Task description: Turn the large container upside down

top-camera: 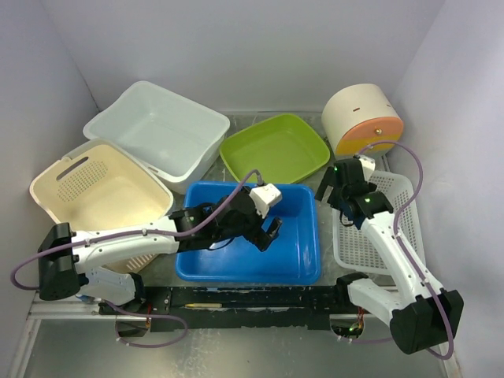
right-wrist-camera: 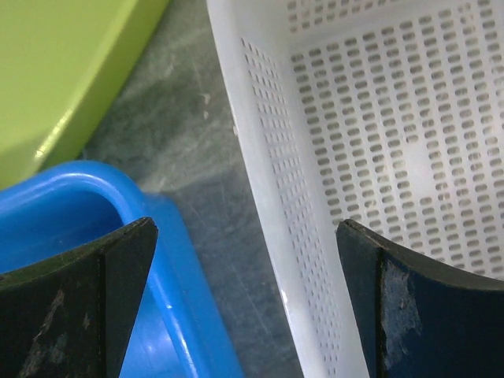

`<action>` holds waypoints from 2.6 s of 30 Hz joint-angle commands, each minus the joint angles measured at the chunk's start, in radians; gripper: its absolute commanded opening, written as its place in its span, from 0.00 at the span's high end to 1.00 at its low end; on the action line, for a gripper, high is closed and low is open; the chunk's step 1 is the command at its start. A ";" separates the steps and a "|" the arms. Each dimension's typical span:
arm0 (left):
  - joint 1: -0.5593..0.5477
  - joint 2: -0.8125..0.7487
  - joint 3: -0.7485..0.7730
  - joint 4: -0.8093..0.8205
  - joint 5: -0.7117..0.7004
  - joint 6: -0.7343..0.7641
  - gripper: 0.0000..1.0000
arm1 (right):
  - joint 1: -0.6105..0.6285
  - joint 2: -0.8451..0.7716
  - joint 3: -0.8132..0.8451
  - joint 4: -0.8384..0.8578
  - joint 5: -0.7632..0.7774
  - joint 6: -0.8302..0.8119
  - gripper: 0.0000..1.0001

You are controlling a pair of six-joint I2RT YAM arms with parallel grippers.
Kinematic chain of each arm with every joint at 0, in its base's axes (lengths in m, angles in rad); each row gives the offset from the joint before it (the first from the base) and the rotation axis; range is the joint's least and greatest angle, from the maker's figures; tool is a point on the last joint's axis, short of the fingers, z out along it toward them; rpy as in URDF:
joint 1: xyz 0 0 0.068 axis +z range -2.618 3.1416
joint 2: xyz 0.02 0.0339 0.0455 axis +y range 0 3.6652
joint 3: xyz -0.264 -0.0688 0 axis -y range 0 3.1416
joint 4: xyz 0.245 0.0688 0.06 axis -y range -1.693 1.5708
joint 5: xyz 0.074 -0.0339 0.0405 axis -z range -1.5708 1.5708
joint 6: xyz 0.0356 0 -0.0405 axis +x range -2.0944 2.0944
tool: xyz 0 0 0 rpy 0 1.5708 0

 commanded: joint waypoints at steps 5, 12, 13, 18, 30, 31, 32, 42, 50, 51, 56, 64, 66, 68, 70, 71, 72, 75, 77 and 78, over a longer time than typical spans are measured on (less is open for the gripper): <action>0.102 -0.052 0.089 -0.047 -0.030 -0.029 0.00 | -0.066 0.108 0.013 -0.076 -0.084 -0.011 0.06; 0.182 -0.182 0.026 -0.028 -0.003 -0.104 0.00 | -0.082 0.161 -0.034 -0.012 -0.097 -0.019 0.47; 0.182 -0.184 0.023 -0.029 0.002 -0.102 0.01 | -0.084 0.166 -0.042 0.006 -0.105 -0.025 0.58; 0.182 -0.147 0.049 -0.070 0.018 -0.100 0.00 | -0.085 0.204 -0.048 0.022 -0.114 -0.044 0.85; 0.182 -0.089 0.092 -0.030 0.108 -0.097 0.00 | -0.085 0.065 0.163 -0.143 -0.192 -0.065 1.00; 0.184 -0.085 0.096 -0.023 0.126 -0.101 0.00 | -0.085 0.060 0.186 -0.162 -0.202 -0.068 1.00; 0.184 -0.080 0.099 -0.016 0.146 -0.103 0.00 | -0.085 0.054 0.205 -0.178 -0.221 -0.071 1.00; 0.286 -0.065 0.099 0.066 0.367 -0.160 0.00 | -0.215 0.035 0.351 -0.231 -0.578 -0.104 1.00; 0.297 0.013 0.111 0.093 0.508 -0.179 0.01 | -0.380 0.052 0.364 -0.206 -0.841 -0.087 1.00; 0.297 0.023 0.110 0.101 0.523 -0.179 0.00 | -0.386 0.055 0.356 -0.196 -0.858 -0.079 1.00; 0.297 0.082 0.103 0.150 0.605 -0.201 0.00 | -0.435 0.063 0.283 -0.158 -0.925 -0.044 1.00; 0.295 0.199 0.083 0.354 0.771 -0.344 0.00 | -0.506 0.034 0.101 -0.125 -0.936 -0.048 0.99; 0.294 0.222 0.076 0.395 0.784 -0.371 0.01 | -0.520 0.025 0.065 -0.118 -0.941 -0.047 0.98; 0.294 0.235 0.066 0.436 0.791 -0.391 0.01 | -0.541 0.022 0.035 -0.105 -0.961 -0.044 0.96; 0.293 0.247 0.059 0.459 0.801 -0.404 0.01 | -0.558 0.015 0.003 -0.092 -0.980 -0.039 0.95; 0.294 0.254 0.059 0.465 0.803 -0.408 0.01 | -0.565 0.008 -0.009 -0.085 -0.985 -0.035 0.94; 0.294 0.264 0.058 0.469 0.808 -0.413 0.01 | -0.573 0.004 -0.020 -0.082 -0.987 -0.036 0.92; 0.293 0.285 0.047 0.501 0.813 -0.433 0.01 | -0.591 -0.005 -0.042 -0.076 -0.992 -0.049 0.83; 0.293 0.304 0.044 0.523 0.818 -0.450 0.01 | -0.594 -0.007 -0.051 -0.072 -1.002 -0.054 0.71; 0.292 0.315 0.045 0.535 0.822 -0.457 0.01 | -0.594 -0.009 -0.053 -0.070 -1.007 -0.056 0.67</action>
